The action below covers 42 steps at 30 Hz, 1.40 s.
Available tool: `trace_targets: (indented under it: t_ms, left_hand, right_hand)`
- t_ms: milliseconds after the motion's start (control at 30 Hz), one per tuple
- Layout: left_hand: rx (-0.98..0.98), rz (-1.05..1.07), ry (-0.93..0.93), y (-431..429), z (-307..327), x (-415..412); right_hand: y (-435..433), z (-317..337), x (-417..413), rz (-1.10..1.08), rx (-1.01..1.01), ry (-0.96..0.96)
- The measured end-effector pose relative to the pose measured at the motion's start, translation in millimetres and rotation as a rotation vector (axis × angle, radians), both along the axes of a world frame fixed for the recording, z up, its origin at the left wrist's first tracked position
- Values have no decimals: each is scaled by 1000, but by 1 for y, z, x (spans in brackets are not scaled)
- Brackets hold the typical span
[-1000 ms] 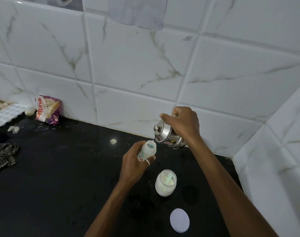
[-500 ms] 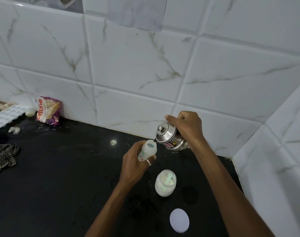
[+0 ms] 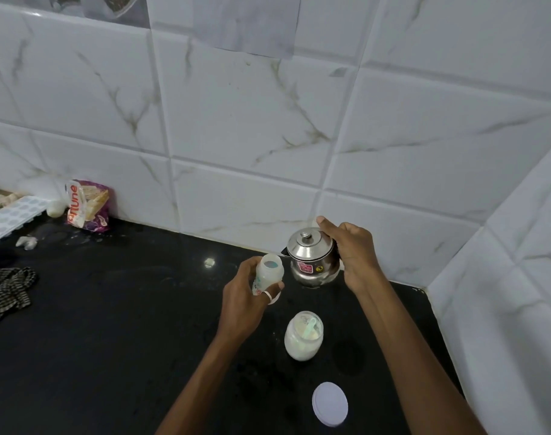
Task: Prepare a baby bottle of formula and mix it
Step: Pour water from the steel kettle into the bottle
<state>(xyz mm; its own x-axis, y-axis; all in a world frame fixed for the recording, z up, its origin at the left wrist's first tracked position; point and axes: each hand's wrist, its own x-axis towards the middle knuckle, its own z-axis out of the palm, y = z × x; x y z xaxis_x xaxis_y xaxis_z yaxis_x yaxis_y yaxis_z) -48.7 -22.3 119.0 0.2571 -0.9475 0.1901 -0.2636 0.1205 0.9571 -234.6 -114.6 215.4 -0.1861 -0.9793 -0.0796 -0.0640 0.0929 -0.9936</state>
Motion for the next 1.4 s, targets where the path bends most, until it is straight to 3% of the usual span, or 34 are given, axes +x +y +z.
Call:
trace_targets:
  t_ms: [667,1067,1400]
  left_hand:
    - [57,-44,-52,4,-9,-18]
    - [117,-91,-70,18,-22,-47]
    - [136,-73,-63,21,-25,-71]
  right_hand:
    - [25,-58,-62,-78,45,-380]
    - [49,-108,-126,-275,71,-384]
    - [53,-167,-154,-305,193,-386]
